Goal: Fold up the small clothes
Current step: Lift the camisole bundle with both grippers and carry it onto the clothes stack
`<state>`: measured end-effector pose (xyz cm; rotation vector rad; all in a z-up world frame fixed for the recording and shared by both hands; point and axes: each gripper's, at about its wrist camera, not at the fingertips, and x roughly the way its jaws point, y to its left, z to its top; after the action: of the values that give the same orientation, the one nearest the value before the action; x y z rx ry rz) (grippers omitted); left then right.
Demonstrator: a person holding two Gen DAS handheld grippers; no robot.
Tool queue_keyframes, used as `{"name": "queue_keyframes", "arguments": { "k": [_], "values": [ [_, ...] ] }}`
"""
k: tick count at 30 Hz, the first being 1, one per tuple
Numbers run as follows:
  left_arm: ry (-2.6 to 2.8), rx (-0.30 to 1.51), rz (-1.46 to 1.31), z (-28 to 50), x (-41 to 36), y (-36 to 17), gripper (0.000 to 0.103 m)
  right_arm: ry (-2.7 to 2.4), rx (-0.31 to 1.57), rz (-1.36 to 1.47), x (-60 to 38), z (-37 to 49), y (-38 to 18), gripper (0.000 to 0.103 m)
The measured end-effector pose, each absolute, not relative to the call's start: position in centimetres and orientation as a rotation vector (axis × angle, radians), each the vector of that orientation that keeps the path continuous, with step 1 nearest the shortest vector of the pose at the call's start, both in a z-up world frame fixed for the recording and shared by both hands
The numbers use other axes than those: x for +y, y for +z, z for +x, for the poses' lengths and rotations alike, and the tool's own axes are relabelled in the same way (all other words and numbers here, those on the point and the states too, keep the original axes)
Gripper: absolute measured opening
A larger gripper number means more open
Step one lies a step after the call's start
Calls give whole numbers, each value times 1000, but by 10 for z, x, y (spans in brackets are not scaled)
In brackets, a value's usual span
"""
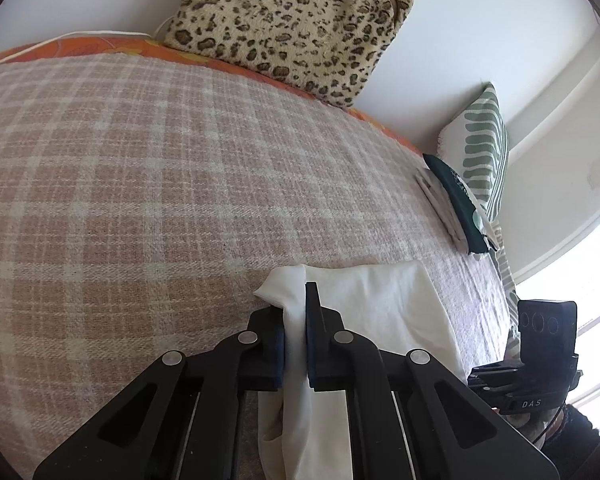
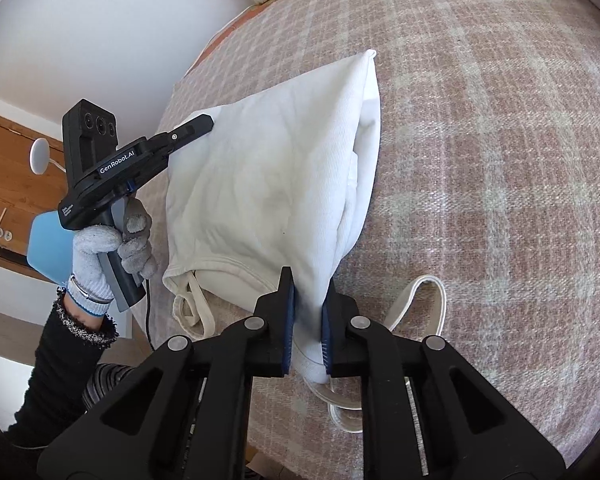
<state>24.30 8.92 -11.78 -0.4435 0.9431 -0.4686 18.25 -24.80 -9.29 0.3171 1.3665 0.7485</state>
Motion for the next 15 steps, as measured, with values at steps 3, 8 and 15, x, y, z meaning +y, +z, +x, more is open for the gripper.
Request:
{"name": "queue_keyframes", "arguments": {
  "k": [3,8,15],
  "values": [
    [-469,922,-431,239,88,-109,6,741,1354,295,-242,180,-91,12],
    [-474,893,-393,230,83,-96,6,732,1326,255,-238,176,-85,11],
    [-481,846,-359,220,71,-74,5,727,1263,189,-240,161,-67,10]
  ]
}}
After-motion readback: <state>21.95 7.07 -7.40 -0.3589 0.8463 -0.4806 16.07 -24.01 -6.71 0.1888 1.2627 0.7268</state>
